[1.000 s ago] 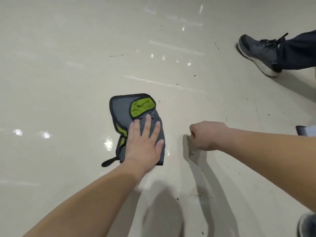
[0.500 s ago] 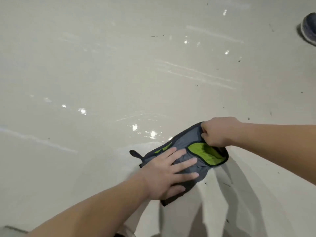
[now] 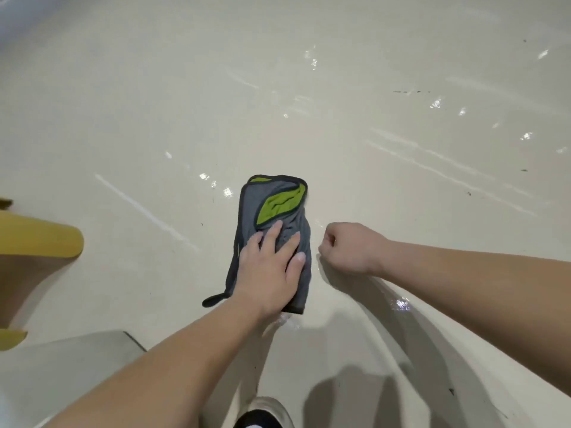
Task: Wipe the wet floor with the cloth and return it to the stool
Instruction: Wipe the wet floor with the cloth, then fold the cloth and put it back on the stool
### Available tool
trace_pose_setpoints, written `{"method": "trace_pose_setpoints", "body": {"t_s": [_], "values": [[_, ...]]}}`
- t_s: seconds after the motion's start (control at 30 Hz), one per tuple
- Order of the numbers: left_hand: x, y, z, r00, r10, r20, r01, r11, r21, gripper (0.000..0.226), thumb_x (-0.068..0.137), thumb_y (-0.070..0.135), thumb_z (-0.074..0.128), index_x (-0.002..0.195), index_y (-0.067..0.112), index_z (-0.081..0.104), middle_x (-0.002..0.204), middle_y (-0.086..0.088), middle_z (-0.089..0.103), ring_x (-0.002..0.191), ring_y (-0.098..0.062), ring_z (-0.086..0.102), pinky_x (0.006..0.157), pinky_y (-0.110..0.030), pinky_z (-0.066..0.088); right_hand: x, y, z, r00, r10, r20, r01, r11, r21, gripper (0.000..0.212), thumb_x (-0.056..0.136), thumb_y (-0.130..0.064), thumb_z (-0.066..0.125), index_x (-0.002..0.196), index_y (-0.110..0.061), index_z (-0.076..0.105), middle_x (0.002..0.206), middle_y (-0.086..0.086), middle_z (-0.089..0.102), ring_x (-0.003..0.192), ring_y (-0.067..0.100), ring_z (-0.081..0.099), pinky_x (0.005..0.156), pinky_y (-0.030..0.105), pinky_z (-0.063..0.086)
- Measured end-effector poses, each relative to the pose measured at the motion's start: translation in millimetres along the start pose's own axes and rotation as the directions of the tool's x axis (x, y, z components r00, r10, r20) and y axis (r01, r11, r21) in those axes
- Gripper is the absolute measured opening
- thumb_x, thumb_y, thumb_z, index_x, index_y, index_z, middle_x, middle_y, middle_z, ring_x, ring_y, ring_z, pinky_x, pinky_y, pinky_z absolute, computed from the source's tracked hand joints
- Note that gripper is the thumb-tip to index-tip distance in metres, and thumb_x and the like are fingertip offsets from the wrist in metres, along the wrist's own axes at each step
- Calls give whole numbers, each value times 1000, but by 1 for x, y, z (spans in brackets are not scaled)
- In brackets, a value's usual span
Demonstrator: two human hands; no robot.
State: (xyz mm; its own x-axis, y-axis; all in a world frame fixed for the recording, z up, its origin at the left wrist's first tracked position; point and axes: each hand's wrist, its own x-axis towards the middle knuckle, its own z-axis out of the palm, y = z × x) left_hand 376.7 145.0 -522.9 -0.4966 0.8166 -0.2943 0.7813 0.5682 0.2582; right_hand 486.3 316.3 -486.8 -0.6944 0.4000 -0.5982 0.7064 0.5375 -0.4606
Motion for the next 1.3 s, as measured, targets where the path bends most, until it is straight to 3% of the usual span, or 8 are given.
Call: {"method": "trace_pose_setpoints", "body": {"t_s": [0.13,0.47,0.63,0.77,0.87,1.07,1.17,1.3], "values": [[35,-20,-34,973,-205,-108,159,929,-334,64,96,43,62,151,21,39,143,0,35,110,-24,60,95,-36,50,8,-14,14,999,-42,-5,43,994,100,14,93,-35,53,88,-22,58,92,-4,67,91,23,64,87,40,55],[99,-36,-94,943,-328,-48,236,766,-598,13,72,15,63,79,22,72,81,7,71,82,-17,69,71,-26,55,25,-29,8,993,77,-88,-30,894,447,18,94,-24,54,93,-10,65,76,-4,64,69,18,55,62,28,45],[94,-65,-104,968,-239,-82,197,918,-344,58,90,17,61,147,16,48,154,-6,36,133,-22,51,107,-30,42,19,-42,21,984,-11,-176,55,967,250,6,89,-26,56,85,-23,56,84,-9,66,82,17,62,79,37,54],[33,-63,-81,989,128,69,-119,986,-120,23,90,30,63,112,23,63,116,1,54,104,-25,61,88,-37,52,9,-58,38,989,-148,4,148,989,16,14,86,-34,62,82,-22,56,84,-9,66,84,17,62,77,36,55],[-13,-65,-58,860,348,373,-412,905,104,24,86,39,64,103,23,59,109,1,49,96,-21,54,74,-40,51,0,-62,59,970,-194,145,219,957,-190,21,82,-40,66,83,-22,56,88,-8,59,85,18,57,68,33,47],[-15,-92,-37,858,463,221,-506,834,218,24,75,9,63,93,19,50,95,-3,48,78,-24,48,53,-37,41,-10,-57,80,937,-333,102,345,847,-404,54,76,-57,77,104,-22,46,101,-1,43,93,24,50,68,35,40],[-17,-87,-39,844,505,177,-535,781,321,21,72,8,68,81,19,54,83,-2,52,73,-24,49,52,-38,44,-15,-50,83,907,-420,-11,380,832,-405,34,87,-42,67,104,-19,49,104,2,44,91,25,51,65,35,42],[-16,-74,-56,845,509,165,-535,807,249,12,68,23,57,79,23,57,83,3,53,80,-23,50,64,-36,46,-10,-40,73,798,-603,15,520,677,-521,20,68,-28,67,72,-22,49,76,-1,46,67,23,48,53,33,30]]}}
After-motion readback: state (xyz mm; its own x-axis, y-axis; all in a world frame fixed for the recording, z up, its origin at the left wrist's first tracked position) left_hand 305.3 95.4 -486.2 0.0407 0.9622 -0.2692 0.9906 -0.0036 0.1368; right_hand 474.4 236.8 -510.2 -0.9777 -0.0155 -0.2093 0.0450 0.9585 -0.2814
